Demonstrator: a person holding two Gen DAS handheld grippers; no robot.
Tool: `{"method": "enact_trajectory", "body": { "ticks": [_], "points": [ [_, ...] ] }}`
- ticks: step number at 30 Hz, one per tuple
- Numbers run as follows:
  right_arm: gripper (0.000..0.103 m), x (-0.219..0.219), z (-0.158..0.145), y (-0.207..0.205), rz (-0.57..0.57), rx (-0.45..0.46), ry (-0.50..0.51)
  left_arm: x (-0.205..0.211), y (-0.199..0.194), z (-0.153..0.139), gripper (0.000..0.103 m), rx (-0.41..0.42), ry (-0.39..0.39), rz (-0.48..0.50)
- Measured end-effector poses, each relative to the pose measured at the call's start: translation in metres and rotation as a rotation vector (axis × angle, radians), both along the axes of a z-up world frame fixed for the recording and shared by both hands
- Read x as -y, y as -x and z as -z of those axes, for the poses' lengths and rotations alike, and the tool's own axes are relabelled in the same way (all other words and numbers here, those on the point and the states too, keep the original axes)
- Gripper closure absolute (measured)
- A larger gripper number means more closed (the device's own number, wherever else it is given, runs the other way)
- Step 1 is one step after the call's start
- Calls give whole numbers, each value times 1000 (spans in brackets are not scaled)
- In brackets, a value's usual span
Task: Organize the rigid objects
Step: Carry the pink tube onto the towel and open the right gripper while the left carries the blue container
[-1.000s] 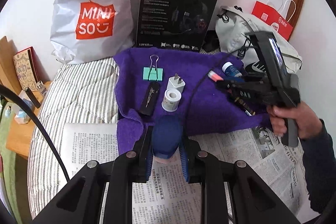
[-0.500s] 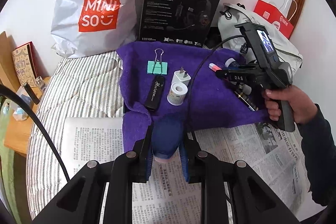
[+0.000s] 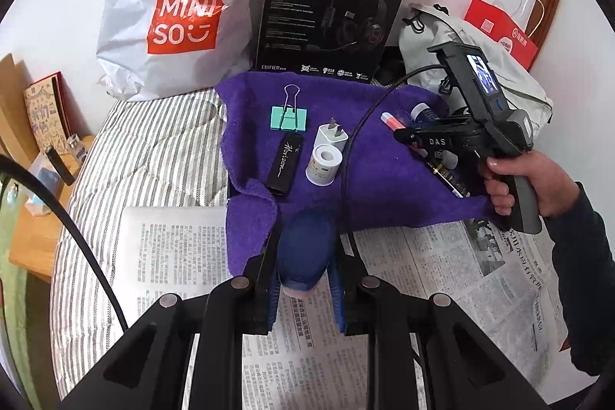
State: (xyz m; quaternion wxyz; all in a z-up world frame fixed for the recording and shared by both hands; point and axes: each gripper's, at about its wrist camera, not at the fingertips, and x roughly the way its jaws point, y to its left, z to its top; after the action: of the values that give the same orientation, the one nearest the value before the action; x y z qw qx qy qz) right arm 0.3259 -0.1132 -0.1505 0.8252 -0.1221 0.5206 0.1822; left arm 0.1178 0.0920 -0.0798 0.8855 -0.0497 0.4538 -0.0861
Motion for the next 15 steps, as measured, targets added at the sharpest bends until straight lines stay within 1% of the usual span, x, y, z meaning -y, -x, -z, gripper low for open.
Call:
{"method": "enact_trajectory", "body": {
  "ticks": [1, 2, 4, 9, 13, 15],
  "points": [
    [66, 2, -1, 2, -4, -13, -8, 0, 2, -1, 82, 3, -2, -1],
    [64, 5, -2, 3, -6, -23, -21, 0, 3, -2, 82, 4, 0, 0],
    [64, 10, -6, 10, -3, -23, -40, 0, 4, -4, 82, 2, 11, 5],
    [64, 21, -31, 40, -15, 22, -73, 3, 3, -6, 82, -6, -1, 3],
    [56, 33, -52, 76, -21, 72, -88, 8, -1, -8, 82, 1, 11, 12],
    [55, 42, -58, 94, -24, 90, -98, 13, -6, -8, 82, 3, 20, 22]
  ]
}}
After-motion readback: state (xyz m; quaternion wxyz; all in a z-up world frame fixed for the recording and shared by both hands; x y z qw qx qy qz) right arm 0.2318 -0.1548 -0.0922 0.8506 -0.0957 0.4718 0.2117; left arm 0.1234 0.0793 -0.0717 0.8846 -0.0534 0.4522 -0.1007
